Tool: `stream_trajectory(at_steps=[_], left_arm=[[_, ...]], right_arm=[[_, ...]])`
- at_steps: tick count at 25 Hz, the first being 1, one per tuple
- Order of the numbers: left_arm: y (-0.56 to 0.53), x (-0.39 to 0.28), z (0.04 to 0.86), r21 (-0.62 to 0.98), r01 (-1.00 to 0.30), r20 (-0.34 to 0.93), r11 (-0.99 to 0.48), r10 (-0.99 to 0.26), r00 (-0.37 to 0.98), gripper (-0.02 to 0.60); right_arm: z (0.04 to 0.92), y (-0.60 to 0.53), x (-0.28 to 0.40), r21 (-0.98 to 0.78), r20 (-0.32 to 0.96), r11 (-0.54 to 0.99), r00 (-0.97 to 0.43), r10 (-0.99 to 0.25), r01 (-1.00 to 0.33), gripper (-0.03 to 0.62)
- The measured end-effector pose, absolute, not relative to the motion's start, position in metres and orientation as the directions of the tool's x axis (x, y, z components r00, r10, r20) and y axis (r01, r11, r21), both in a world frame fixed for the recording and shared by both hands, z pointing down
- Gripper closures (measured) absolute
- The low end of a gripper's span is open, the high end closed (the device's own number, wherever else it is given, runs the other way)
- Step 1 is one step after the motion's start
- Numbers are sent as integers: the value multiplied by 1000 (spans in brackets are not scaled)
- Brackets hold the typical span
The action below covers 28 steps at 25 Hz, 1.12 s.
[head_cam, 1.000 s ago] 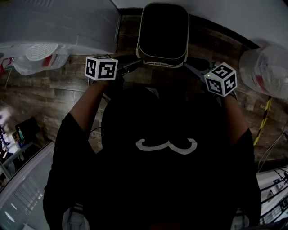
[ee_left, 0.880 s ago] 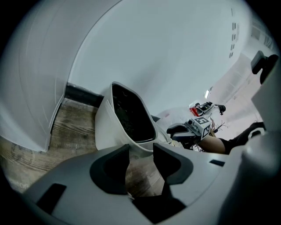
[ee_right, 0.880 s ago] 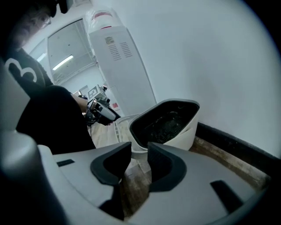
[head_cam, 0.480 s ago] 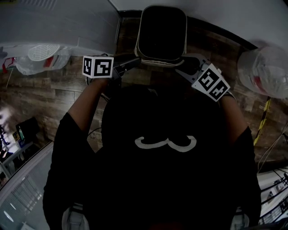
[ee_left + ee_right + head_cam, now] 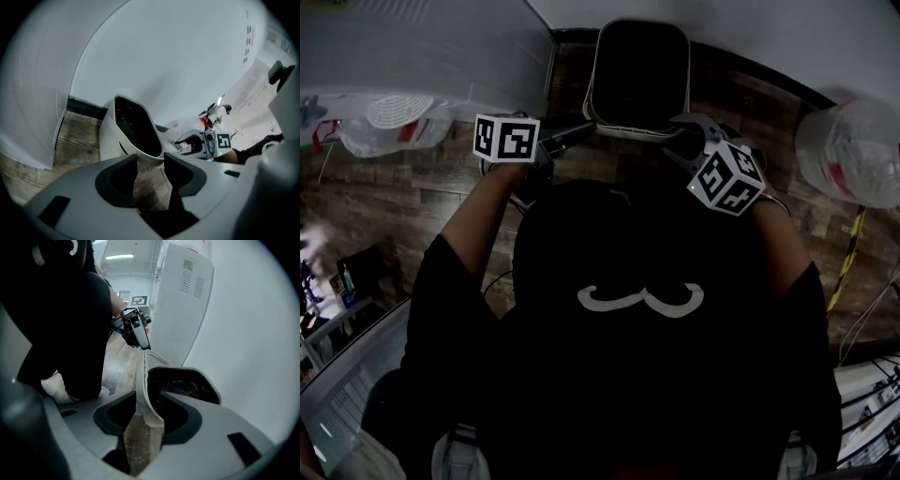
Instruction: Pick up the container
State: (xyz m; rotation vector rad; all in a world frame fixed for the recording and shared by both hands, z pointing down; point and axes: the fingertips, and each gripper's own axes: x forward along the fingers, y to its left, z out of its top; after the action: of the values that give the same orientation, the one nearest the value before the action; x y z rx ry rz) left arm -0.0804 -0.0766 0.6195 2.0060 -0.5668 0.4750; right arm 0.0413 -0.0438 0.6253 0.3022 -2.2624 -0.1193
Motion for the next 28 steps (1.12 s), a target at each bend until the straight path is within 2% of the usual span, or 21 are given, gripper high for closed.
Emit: stream_trajectory(at_steps=[5,6,9,12,22,28], left_arm=[[-86,-82,608,567,-589,597,-576,-205,775,410],[-87,-81,605,531,-582,608,-616,-201,768,393],[-83,-75,595,363,-516,673,-776,-165,721,351],[-85,-68,587,204,-430,727,-879,-158,669,350],[-93,-50,601,-63,-134,858,-989,-122,500,353],[-98,-44,601,-105,-59,870,-993,-121,478,416]], right_arm=[[619,-46,41,195,736,966,-626,-257,-168,445],[617,-47,41,194,736,966,-626,-257,-168,447],[608,-52,41,191,727,965,-634,-263,-182,447],[597,-60,42,181,713,961,-646,-275,-209,447],[583,-75,43,132,718,957,-641,-271,-257,444],[578,-81,45,119,725,962,-640,-253,-246,447]])
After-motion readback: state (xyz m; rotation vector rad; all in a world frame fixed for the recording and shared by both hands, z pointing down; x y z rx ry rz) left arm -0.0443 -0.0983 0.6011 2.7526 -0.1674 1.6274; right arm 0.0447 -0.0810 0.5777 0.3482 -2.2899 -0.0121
